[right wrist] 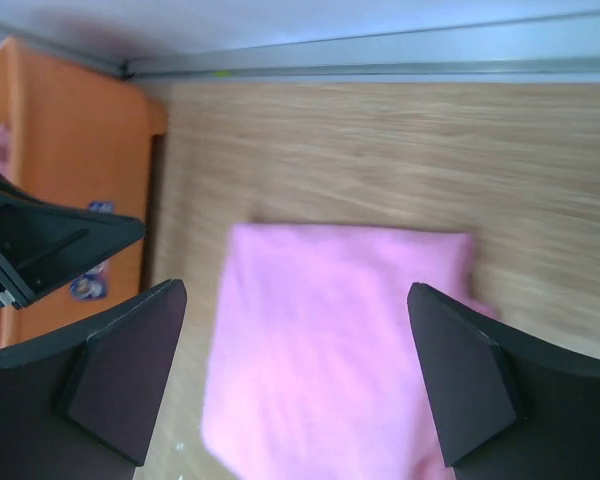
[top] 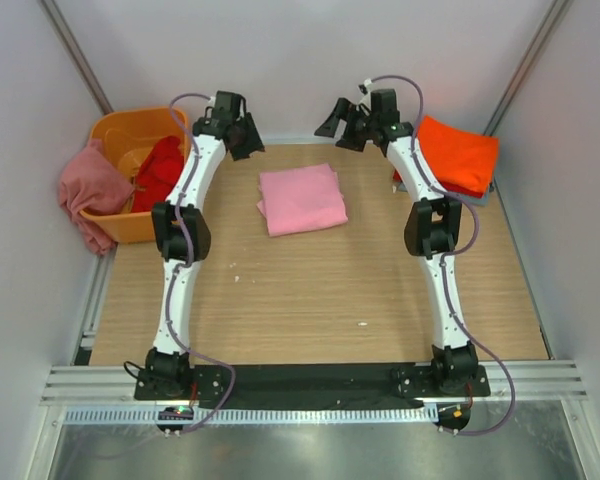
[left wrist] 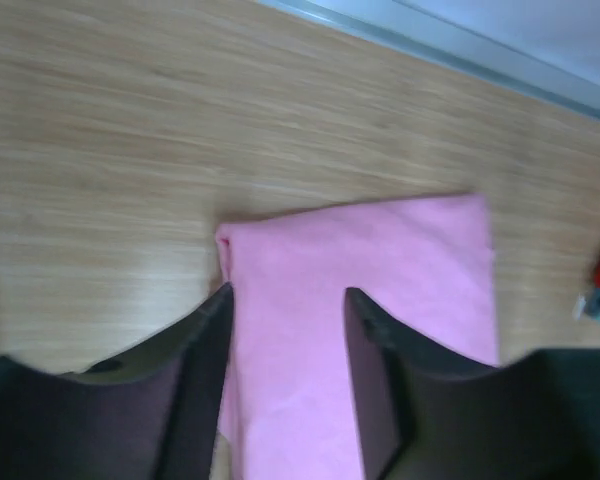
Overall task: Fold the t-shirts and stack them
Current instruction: Fold the tshirt, then neatly place the folded tshirt to the corner
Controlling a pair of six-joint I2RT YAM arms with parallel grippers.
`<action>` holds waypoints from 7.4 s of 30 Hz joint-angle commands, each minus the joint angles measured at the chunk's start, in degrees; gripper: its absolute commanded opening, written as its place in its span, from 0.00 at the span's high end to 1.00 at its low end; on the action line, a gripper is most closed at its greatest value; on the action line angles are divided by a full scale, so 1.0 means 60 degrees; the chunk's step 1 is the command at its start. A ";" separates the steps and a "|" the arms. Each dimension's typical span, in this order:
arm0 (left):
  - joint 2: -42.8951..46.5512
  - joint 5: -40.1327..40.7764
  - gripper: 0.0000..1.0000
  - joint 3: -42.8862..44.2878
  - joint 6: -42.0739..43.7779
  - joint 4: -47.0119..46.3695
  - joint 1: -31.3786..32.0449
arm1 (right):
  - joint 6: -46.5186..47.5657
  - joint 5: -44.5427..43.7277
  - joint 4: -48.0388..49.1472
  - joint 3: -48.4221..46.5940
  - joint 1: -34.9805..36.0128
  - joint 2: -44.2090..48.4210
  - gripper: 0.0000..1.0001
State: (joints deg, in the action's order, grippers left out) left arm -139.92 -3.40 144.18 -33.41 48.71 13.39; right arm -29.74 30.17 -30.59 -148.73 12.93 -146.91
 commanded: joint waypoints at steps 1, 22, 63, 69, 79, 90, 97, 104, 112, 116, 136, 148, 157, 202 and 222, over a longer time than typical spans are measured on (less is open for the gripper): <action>-0.1347 -0.0388 0.47 0.2012 -0.0903 0.1852 -0.0823 | -0.1313 0.0714 0.2104 -0.0263 -0.0499 -0.0535 0.00; 0.3239 -0.0194 0.51 -0.5443 -0.0848 -0.1746 0.1035 | -0.1283 0.1459 0.5039 1.0255 0.0072 0.5327 0.87; 0.8333 0.0626 0.48 -1.1925 -0.0319 -0.1787 0.2881 | -0.0067 -0.2044 0.2150 1.4518 0.0923 1.1435 0.46; 0.8349 -0.0166 0.53 -1.3203 -0.1081 -0.3429 0.3115 | 0.0047 -0.0505 0.3824 1.3657 0.0570 0.8596 0.78; 0.7733 0.0141 0.56 -1.4170 -0.1083 -0.4134 0.3189 | 0.1000 0.0289 0.3765 1.2189 0.0029 0.5370 0.87; 0.8464 0.0420 0.57 -1.5827 -0.1111 -0.4281 0.3174 | 0.1206 0.0858 0.2902 1.1503 -0.0236 0.5104 0.63; 1.0468 0.0434 0.52 -1.3867 -0.0410 -0.1574 0.3291 | 0.1265 0.0086 0.1394 1.0403 -0.0279 0.7198 0.19; 1.2842 0.1972 0.46 -1.2881 0.0631 0.0919 0.3277 | 0.1031 -0.0254 0.1464 1.2100 -0.1275 0.7991 0.12; 1.6140 0.2543 0.41 -1.4273 0.0895 0.0509 0.3277 | 0.0547 0.0405 0.2884 1.3288 -0.1378 0.7451 0.12; 1.7209 0.2763 0.39 -1.4537 0.0881 0.0510 0.3277 | 0.0284 0.0610 0.3413 1.3566 -0.1379 0.7085 0.12; 1.8603 0.3335 0.29 -1.5519 0.0705 -0.0164 0.3277 | -0.0800 0.0362 0.5039 1.3918 -0.0354 0.4842 0.25; 1.8603 0.3569 0.28 -1.5563 0.0690 -0.0149 0.3277 | -0.1899 0.0845 0.6227 1.4417 0.0262 0.5412 0.91; 1.8822 0.3672 0.28 -1.5607 0.0661 -0.0120 0.3277 | -0.0832 -0.0311 0.2309 1.1023 0.0087 0.7068 0.99; 1.8764 0.3584 0.27 -1.5739 0.0778 -0.0281 0.2998 | -0.1591 -0.0973 -0.0878 -0.0539 -0.3427 0.3084 0.99; 1.8647 0.3540 0.27 -1.5754 0.0778 -0.0296 0.2954 | -0.0757 0.0288 -0.0937 0.1350 -0.5655 0.2469 0.99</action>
State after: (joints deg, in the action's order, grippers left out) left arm -27.42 17.96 49.87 -29.41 49.54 31.44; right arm -35.57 28.60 -39.24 -140.49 -20.25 -132.33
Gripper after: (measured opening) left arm 0.726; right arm 0.074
